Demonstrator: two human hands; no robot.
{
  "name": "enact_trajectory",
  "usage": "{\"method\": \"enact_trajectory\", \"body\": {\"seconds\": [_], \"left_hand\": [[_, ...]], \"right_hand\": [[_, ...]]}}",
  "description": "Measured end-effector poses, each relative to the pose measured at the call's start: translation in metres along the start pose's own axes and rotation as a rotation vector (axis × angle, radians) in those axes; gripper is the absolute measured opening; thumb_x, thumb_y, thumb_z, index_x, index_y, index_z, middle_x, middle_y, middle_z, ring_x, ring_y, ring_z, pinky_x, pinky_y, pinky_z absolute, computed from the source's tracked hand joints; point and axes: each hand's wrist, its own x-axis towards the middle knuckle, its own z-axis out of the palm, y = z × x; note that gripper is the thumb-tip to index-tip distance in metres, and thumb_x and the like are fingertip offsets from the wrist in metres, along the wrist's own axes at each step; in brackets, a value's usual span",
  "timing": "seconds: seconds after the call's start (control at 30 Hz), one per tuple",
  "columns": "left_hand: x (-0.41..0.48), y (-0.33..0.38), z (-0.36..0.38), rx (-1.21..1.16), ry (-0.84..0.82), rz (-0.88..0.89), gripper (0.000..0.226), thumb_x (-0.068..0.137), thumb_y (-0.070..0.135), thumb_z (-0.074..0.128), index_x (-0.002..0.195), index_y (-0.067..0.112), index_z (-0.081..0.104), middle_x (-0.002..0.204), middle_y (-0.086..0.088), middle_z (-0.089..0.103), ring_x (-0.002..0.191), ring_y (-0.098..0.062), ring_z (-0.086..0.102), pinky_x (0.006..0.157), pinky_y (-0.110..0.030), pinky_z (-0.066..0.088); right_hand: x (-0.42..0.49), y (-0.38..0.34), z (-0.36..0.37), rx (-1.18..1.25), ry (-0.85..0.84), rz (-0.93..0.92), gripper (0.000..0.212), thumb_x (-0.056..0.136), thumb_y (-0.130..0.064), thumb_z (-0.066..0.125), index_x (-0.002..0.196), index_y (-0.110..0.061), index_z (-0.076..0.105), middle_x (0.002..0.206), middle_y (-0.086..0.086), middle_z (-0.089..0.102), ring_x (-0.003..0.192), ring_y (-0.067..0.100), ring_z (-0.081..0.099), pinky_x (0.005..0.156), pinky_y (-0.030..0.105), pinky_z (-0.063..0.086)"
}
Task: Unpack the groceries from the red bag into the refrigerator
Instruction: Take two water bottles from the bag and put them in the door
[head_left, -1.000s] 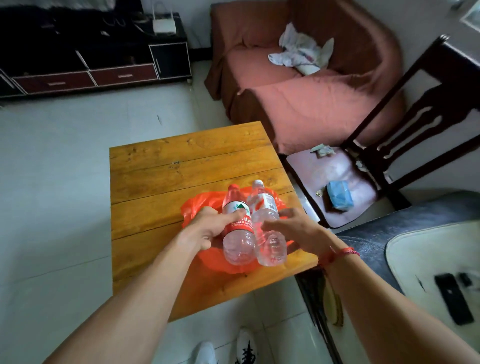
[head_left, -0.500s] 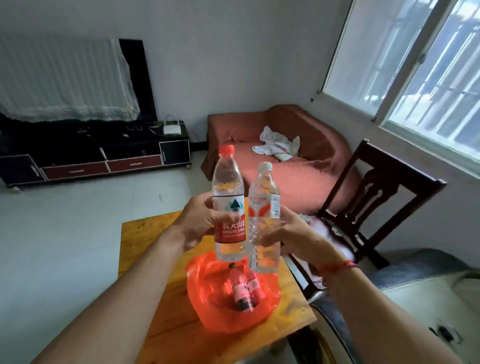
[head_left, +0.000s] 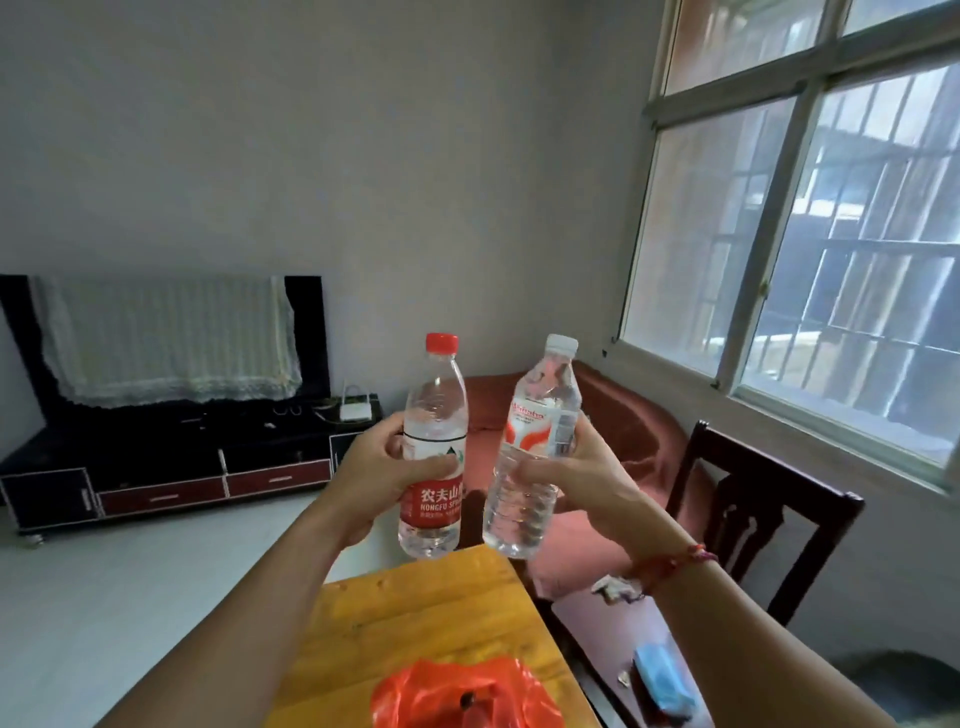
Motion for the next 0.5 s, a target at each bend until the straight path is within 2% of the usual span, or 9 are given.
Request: {"method": "enact_trajectory", "body": {"seconds": [0.07,0.13,0.2,0.33,0.4,0.5], "left_hand": [[-0.004,0.013,-0.005,0.030,0.012,0.038,0.050,0.075,0.001,0.080,0.118,0.022,0.064,0.099,-0.001,0.077,0.091,-0.017,0.074,0.067,-0.026,0.057],[-0.008,0.025,-0.011,0.048,0.033,0.068,0.051,0.075,0.001,0.080,0.118,0.023,0.064,0.100,-0.001,0.076,0.091,-0.017,0.073,0.070,-0.027,0.057],[-0.012,0.036,-0.017,0.041,0.051,0.088,0.054,0.074,-0.002,0.080,0.118,0.026,0.064,0.100,-0.004,0.076,0.091,-0.019,0.074,0.070,-0.029,0.058],[-0.020,0.056,-0.024,0.064,0.080,0.141,0.058,0.073,-0.007,0.079,0.117,0.027,0.063,0.098,-0.005,0.075,0.089,-0.020,0.074,0.068,-0.028,0.059],[-0.024,0.061,-0.026,0.072,0.090,0.151,0.061,0.073,-0.006,0.079,0.120,0.028,0.062,0.100,-0.007,0.074,0.090,-0.023,0.073,0.066,-0.028,0.059],[-0.030,0.065,-0.027,0.087,0.105,0.153,0.067,0.073,-0.004,0.080,0.128,0.029,0.057,0.106,-0.009,0.071,0.088,-0.019,0.073,0.063,-0.027,0.058]], "right_hand": [[0.003,-0.011,-0.004,-0.016,0.017,-0.031,0.053,0.074,0.007,0.080,0.112,-0.020,0.056,0.088,-0.001,0.074,0.073,0.008,0.073,0.056,0.022,0.055],[0.005,-0.021,-0.006,-0.050,0.031,-0.063,0.060,0.071,-0.002,0.087,0.118,-0.022,0.055,0.095,-0.002,0.075,0.078,0.006,0.074,0.059,0.020,0.054],[0.006,-0.029,-0.006,-0.081,0.036,-0.098,0.065,0.067,-0.010,0.091,0.120,-0.025,0.055,0.100,-0.002,0.075,0.087,0.011,0.075,0.068,0.027,0.057],[0.009,-0.039,-0.003,-0.115,0.014,-0.163,0.072,0.062,-0.009,0.093,0.121,-0.021,0.056,0.104,0.002,0.075,0.093,0.017,0.075,0.085,0.039,0.061],[0.009,-0.043,0.000,-0.125,-0.005,-0.185,0.075,0.060,-0.009,0.093,0.123,-0.022,0.055,0.104,0.002,0.075,0.094,0.017,0.075,0.088,0.041,0.061],[0.008,-0.046,0.003,-0.122,-0.015,-0.197,0.077,0.059,-0.009,0.093,0.124,-0.024,0.055,0.104,0.001,0.075,0.094,0.017,0.075,0.089,0.042,0.061]]}}
